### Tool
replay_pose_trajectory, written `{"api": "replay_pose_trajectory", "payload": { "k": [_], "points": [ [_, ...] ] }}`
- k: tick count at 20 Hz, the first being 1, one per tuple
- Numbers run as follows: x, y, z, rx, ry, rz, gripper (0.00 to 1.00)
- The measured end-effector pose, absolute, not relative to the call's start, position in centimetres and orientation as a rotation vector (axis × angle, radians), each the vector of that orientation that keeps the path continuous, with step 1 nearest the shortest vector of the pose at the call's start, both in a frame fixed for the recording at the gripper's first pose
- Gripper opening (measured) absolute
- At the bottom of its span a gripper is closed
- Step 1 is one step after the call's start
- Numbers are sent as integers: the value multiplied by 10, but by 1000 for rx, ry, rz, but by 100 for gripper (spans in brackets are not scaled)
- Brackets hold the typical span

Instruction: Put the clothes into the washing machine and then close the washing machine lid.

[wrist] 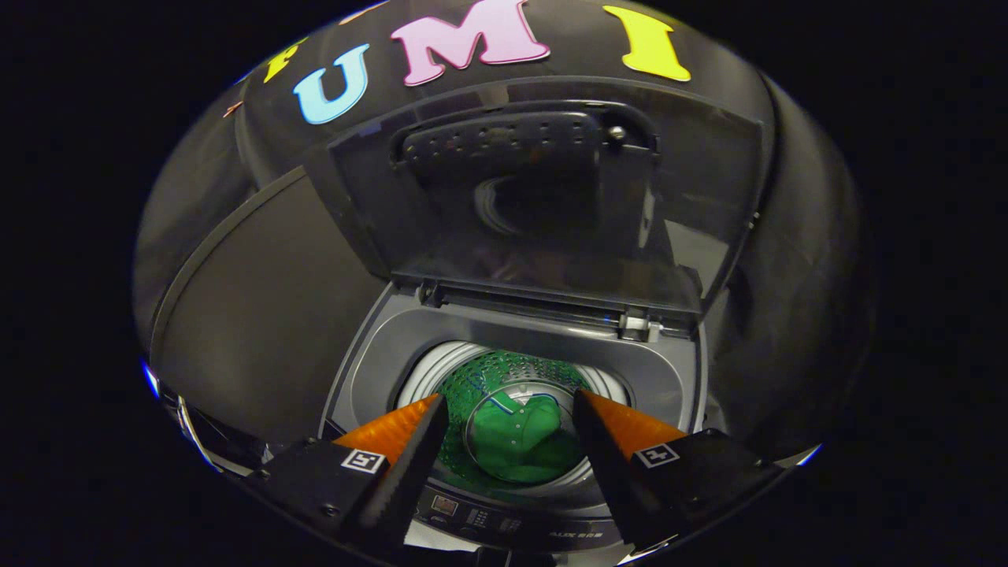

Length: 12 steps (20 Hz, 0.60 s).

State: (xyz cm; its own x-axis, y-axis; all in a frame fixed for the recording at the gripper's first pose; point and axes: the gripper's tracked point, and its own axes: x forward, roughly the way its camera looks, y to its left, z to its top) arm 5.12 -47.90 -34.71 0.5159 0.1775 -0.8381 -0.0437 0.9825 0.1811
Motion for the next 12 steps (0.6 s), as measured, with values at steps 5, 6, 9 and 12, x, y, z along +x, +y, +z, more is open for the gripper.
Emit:
{"api": "replay_pose_trajectory", "payload": {
  "k": [5, 6, 9, 12],
  "points": [
    [55, -486, -313, 142, 970, 86, 99],
    [53, -486, -312, 127, 966, 89, 99],
    [66, -476, -289, 112, 940, 112, 99],
    [104, -461, -250, 112, 866, 130, 99]
  ]
}}
